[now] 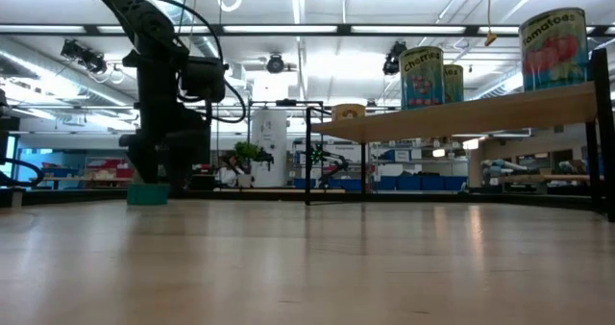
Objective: Pick and place cans onto a shelf
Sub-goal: Put the canned tuna on the shelf
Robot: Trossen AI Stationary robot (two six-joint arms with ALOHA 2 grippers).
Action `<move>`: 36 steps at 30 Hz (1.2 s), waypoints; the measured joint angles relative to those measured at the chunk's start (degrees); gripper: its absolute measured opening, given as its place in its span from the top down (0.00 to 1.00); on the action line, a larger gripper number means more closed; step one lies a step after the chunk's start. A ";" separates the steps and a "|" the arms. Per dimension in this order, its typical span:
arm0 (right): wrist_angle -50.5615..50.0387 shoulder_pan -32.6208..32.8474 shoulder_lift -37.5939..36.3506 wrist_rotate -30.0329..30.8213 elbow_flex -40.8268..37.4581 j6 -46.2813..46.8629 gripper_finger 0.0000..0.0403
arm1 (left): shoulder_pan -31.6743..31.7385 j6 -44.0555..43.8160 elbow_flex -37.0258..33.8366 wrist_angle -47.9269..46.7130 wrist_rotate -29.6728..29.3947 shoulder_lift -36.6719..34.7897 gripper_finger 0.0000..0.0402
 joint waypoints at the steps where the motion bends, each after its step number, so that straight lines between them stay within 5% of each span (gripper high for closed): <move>1: 0.49 -0.11 0.00 -0.19 0.00 -0.02 0.14 | -0.65 -0.18 0.00 0.21 0.41 0.00 0.08; 16: 3.42 -3.16 -0.02 -0.65 0.00 -2.49 0.14 | -21.86 11.94 1.55 19.45 14.74 0.26 0.08; 24: 4.59 -4.39 2.35 -0.83 0.00 -5.40 0.14 | -29.32 13.63 6.87 8.37 6.61 0.15 0.08; 29: 5.80 -4.62 6.71 -4.08 0.77 -5.71 0.14 | -30.31 8.40 6.45 -2.39 -7.67 0.15 0.08; 36: 8.43 -5.47 11.20 -3.54 3.19 -11.67 0.14 | -28.15 3.66 -0.17 8.97 -17.63 0.99 0.08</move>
